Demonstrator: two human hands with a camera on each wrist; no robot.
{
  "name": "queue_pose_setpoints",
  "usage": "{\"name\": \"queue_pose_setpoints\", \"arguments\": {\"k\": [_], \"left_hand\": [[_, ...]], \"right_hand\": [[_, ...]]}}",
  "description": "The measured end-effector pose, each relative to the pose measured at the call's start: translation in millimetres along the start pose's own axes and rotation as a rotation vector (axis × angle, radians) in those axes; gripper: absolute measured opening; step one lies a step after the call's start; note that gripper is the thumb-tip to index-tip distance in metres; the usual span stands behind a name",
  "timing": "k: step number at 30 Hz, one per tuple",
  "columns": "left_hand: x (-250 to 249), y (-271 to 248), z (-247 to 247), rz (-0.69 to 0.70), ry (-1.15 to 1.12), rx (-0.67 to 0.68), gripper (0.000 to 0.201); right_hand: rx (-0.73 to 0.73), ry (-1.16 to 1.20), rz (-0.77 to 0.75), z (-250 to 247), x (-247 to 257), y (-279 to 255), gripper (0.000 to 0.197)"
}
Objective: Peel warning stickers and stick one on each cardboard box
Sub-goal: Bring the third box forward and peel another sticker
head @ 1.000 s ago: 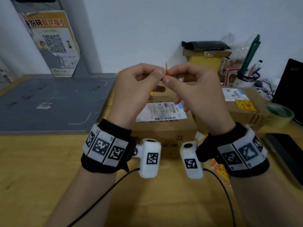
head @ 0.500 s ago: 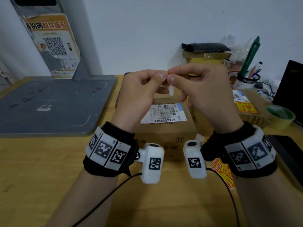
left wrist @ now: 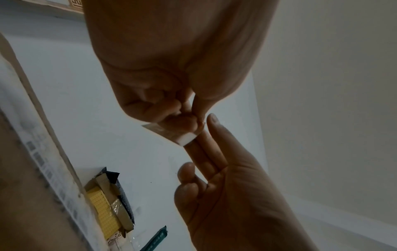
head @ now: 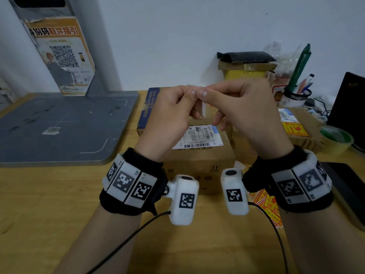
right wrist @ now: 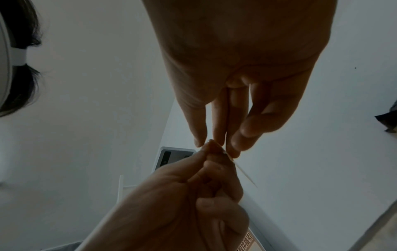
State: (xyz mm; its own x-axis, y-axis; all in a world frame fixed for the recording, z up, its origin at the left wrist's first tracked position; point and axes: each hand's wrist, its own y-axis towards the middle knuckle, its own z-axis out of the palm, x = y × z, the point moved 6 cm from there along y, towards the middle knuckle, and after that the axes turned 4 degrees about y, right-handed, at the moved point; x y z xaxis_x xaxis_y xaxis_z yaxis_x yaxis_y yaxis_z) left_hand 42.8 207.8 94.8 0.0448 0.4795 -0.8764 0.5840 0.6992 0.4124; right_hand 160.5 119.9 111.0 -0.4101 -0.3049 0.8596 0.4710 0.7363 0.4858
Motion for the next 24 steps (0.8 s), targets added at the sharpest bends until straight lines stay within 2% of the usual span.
{"name": "queue_pose_setpoints", "arguments": {"k": [7,15,20,24], "left_hand": [[0.6,0.0,2.0,-0.015,0.054,0.014,0.034],[12.5,3.1,-8.1,-0.108,0.058,-0.068,0.025],[18.5,3.9,-8.2,-0.156,0.047,-0.069,0.03],[19.8,3.5,-12.6,-0.193,-0.002,-0.109,0.023]], "right_hand": [[-0.089,-0.01,0.005,-9.9,-3.9,2.0,0.011],[-0.237,-0.071,-0.086,-30.8,4.7,2.0,0.01],[-0.21,0.168,0.086,-40.4,-4.7,7.3,0.009],[-0.221,0.221,0.096,-40.4,-2.7,5.6,0.014]]}}
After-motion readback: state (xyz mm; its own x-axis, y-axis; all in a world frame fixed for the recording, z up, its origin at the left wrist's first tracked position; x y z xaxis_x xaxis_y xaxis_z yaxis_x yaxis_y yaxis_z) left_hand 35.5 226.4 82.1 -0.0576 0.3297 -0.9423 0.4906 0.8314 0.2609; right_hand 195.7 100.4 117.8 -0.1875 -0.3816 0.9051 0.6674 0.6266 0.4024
